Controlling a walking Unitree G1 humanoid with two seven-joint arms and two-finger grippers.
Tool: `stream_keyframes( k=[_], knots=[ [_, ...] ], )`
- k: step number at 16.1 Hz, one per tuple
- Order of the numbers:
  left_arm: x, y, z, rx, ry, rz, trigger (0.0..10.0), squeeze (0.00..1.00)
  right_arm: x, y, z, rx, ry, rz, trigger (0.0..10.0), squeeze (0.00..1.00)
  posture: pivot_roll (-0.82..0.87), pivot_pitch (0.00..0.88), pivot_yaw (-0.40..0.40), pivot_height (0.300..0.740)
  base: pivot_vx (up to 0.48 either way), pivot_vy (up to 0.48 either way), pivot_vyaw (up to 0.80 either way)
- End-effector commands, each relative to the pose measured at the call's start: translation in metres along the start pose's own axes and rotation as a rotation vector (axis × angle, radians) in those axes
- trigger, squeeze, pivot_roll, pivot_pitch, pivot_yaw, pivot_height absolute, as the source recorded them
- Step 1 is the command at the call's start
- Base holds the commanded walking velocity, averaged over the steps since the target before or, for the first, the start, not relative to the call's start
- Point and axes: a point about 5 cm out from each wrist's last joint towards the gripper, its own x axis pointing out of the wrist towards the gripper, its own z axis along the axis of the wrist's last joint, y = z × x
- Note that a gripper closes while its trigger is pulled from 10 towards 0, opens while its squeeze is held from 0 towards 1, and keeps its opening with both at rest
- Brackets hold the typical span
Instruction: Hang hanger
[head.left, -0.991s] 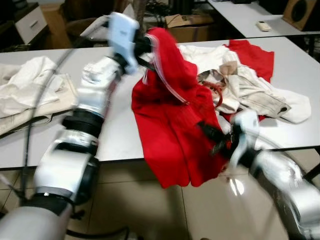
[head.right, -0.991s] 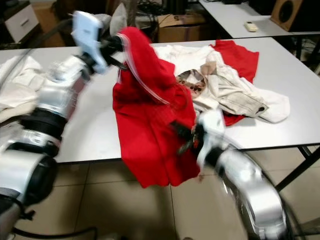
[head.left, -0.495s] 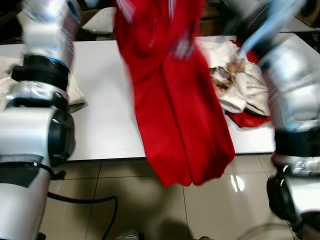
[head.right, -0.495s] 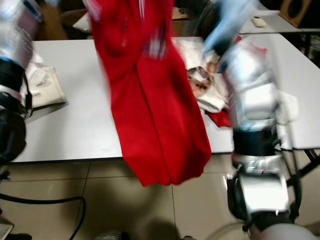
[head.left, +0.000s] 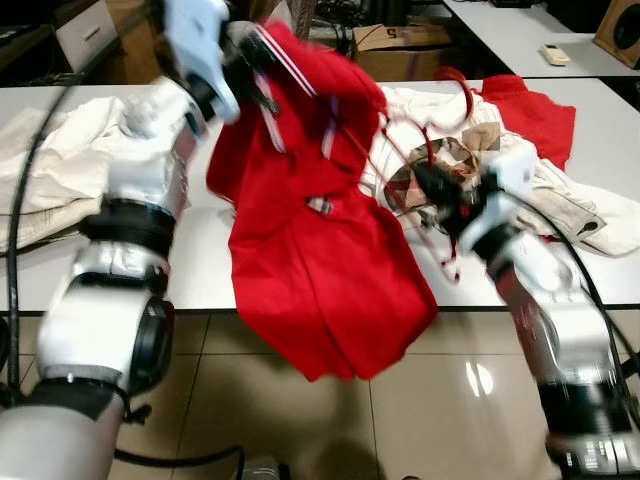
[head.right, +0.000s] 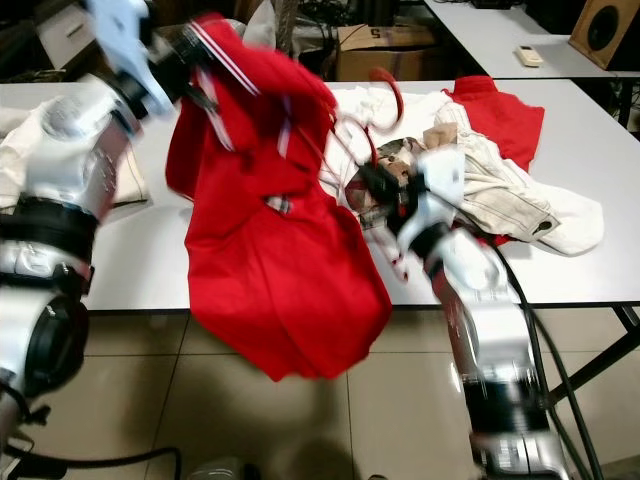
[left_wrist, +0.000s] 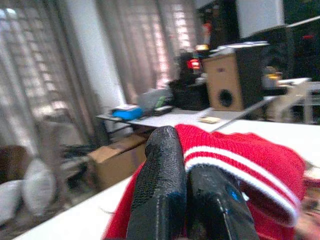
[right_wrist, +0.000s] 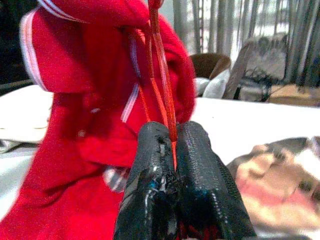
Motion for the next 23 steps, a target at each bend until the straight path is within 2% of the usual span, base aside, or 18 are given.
stream_keyframes(
  k=[1,4,5,6,7,9,11,12,13,15,16,18,19,20,21,22,23],
  knots=[
    [0.005,-0.008,0.014,0.015,-0.043,-0.05,0.0,0.0,-0.002,0.007,0.008,0.042,-0.029,0.02,10.0,0.0,-0.01,0.0,0.07,0.74,0.0,0.0,0.0],
    [0.001,-0.024,0.005,-0.002,-0.004,-0.105,0.0,0.0,-0.006,0.03,-0.01,0.222,0.087,0.082,10.0,0.0,-0.01,0.0,0.071,0.74,0.0,0.0,0.0],
    [-0.001,-0.023,0.005,0.015,0.007,-0.104,0.0,0.0,-0.007,0.033,-0.013,0.249,0.104,0.079,10.0,0.0,-0.01,0.0,0.064,0.74,0.0,0.0,0.0],
    [-0.007,-0.019,0.004,0.065,0.042,-0.083,0.0,0.0,-0.014,0.046,-0.019,0.386,0.146,0.1,10.0,0.0,-0.01,0.0,0.061,0.74,0.0,0.0,0.0],
    [-0.009,-0.017,0.003,0.078,0.053,-0.073,0.0,0.0,-0.016,0.049,-0.021,0.424,0.167,0.11,10.0,0.0,-0.01,0.0,0.061,0.74,0.0,0.0,0.0],
    [-0.017,-0.013,-0.002,0.094,0.092,-0.053,0.0,0.0,-0.029,0.057,-0.035,0.401,0.278,0.16,10.0,0.0,0.0,0.0,0.059,0.74,0.0,0.0,0.0],
    [-0.019,-0.01,0.003,0.099,0.092,-0.043,0.0,0.0,-0.038,0.055,-0.046,0.31,0.408,0.166,10.0,0.0,0.01,0.0,0.06,0.74,0.0,0.0,0.0],
    [-0.02,-0.008,0.009,0.091,0.08,-0.042,0.0,0.0,-0.039,0.051,-0.047,0.271,0.42,0.109,10.0,0.0,0.01,0.0,0.06,0.74,0.0,0.0,0.0],
    [-0.02,-0.008,0.009,0.088,0.079,-0.045,0.0,0.0,-0.039,0.05,-0.047,0.271,0.417,0.093,10.0,0.0,0.01,0.0,0.06,0.74,0.0,0.0,0.0],
    [-0.023,-0.005,0.016,0.088,0.067,-0.051,0.0,0.0,-0.032,0.032,-0.043,0.267,0.355,-0.073,10.0,0.0,0.02,0.0,0.06,0.74,0.0,0.0,0.0],
    [-0.025,-0.001,0.019,0.098,0.067,-0.031,0.0,0.0,-0.026,0.022,-0.031,0.298,0.258,-0.14,10.0,0.0,0.02,0.0,0.058,0.74,0.0,0.0,0.0],
    [-0.029,0.008,0.021,0.12,0.068,0.021,0.0,0.0,-0.019,0.015,-0.014,0.334,0.151,-0.153,10.0,0.0,0.02,0.001,0.057,0.74,0.0,0.0,0.0],
    [-0.031,0.014,0.022,0.118,0.059,0.064,0.0,0.0,-0.017,0.015,-0.013,0.319,0.163,-0.13,10.0,0.0,0.02,0.001,0.057,0.74,0.0,0.0,0.0],
    [-0.032,0.026,0.029,0.096,0.009,0.171,0.0,0.0,-0.011,0.019,-0.019,0.227,0.271,-0.011,10.0,0.0,0.02,0.0,0.052,0.74,0.0,0.0,0.0],
    [-0.03,0.027,0.033,0.084,-0.027,0.197,0.0,0.0,-0.007,0.025,-0.016,0.152,0.296,0.122,10.0,0.0,0.03,0.0,0.04,0.74,0.0,0.0,0.0],
    [-0.029,0.027,0.034,0.082,-0.036,0.197,0.0,0.0,-0.007,0.027,-0.014,0.142,0.29,0.165,10.0,0.0,0.03,0.0,0.036,0.74,0.0,0.0,0.0],
    [-0.028,0.026,0.038,0.072,-0.062,0.2,0.0,0.0,-0.011,0.029,-0.005,0.106,0.276,0.274,10.0,0.0,0.03,0.0,0.031,0.74,0.0,0.0,0.0]
  ],
)
